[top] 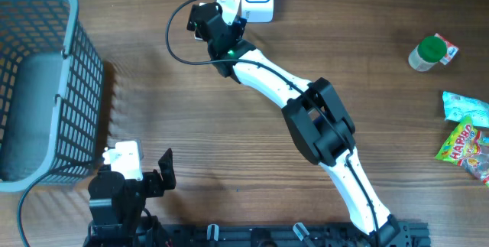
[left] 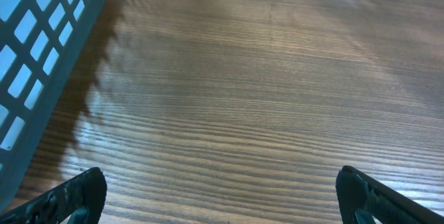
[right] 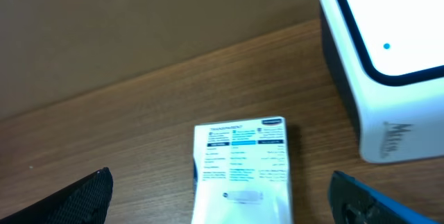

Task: Scan the item barcode

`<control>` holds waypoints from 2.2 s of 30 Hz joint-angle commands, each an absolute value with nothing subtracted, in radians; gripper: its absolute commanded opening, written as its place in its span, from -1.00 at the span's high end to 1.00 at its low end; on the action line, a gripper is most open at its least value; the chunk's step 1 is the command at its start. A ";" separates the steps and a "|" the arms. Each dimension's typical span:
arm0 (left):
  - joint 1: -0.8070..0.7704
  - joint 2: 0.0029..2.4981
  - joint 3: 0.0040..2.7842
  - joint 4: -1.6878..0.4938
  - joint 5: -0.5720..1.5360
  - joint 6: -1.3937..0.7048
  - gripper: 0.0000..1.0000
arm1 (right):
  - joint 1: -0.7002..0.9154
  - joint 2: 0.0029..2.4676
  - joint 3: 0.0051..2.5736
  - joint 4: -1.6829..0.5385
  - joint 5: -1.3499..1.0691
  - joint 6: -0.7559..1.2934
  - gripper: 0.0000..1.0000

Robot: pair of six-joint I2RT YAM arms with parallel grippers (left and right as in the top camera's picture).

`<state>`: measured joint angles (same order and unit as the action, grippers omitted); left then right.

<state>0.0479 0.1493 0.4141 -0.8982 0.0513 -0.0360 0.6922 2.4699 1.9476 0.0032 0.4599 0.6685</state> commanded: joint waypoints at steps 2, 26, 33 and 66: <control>0.052 0.144 0.409 -0.896 0.063 -0.031 -1.00 | 0.694 2.551 1.958 0.018 0.410 0.679 -0.99; 0.052 0.144 0.410 -0.896 0.063 -0.031 -1.00 | 0.704 2.645 2.094 -0.442 0.435 0.603 0.08; 0.052 0.144 0.410 -0.896 0.063 -0.031 -1.00 | 0.704 2.469 2.105 -0.867 0.269 0.614 0.04; 0.052 0.144 0.409 -0.896 0.063 -0.031 -1.00 | 0.690 2.578 2.014 -0.820 0.197 0.606 -0.70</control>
<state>0.0479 0.1493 0.4141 -0.8982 0.0513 -0.0357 0.7033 2.4798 2.0430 -0.7963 0.2386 0.5819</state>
